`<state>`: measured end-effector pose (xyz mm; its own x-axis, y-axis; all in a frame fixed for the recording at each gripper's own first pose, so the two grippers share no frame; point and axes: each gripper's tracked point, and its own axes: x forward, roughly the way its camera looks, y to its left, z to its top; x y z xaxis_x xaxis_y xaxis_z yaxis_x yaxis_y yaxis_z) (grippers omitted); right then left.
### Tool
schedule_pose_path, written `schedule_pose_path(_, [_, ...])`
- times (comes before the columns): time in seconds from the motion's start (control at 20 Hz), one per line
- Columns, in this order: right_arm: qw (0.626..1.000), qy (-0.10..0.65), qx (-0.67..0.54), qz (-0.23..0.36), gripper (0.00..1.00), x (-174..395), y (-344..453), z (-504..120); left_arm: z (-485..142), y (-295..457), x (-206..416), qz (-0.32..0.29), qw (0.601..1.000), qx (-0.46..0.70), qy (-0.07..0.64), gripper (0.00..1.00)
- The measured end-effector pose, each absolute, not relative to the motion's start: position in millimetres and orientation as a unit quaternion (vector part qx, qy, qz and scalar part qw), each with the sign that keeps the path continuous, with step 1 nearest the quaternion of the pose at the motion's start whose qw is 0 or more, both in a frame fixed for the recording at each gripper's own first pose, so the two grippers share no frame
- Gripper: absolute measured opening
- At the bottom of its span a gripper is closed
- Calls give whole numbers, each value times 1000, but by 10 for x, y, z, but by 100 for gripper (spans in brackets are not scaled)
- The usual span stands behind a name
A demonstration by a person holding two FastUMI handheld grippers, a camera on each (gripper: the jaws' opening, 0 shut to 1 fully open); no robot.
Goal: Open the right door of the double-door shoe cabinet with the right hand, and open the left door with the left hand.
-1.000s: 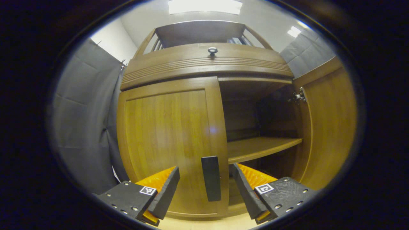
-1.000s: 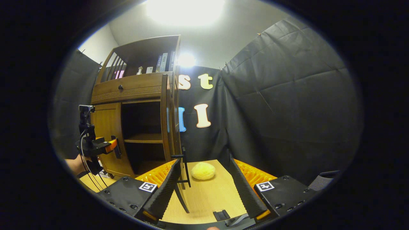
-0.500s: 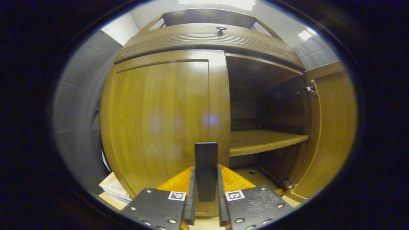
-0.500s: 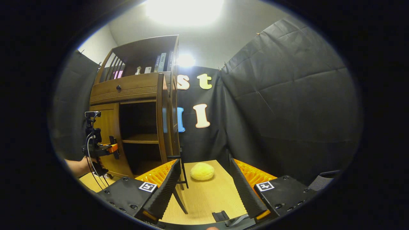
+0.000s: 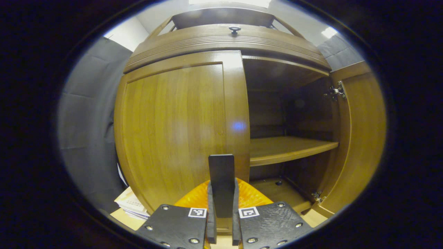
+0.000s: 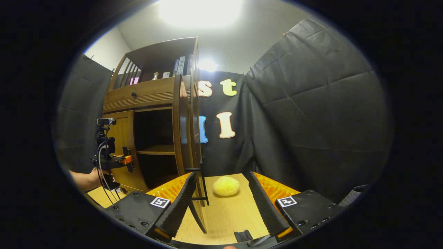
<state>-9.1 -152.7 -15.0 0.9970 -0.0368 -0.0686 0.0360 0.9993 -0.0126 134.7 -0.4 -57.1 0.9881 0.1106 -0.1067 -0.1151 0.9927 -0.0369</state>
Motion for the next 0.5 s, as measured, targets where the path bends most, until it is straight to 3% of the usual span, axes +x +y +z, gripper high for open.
schedule_pose_path(0.15, [999,30,-3,-11,100,-66,-1502,-131,-533,10,1242,64,996,-24,52,22])
schedule_pose_path(0.2, [1000,28,-1,-11,96,-65,-1483,-124,-511,13,1196,65,996,-26,52,22])
schedule_pose_path(0.5, [1000,19,-4,-14,96,-106,-1261,-72,-534,109,744,57,996,-31,55,20])
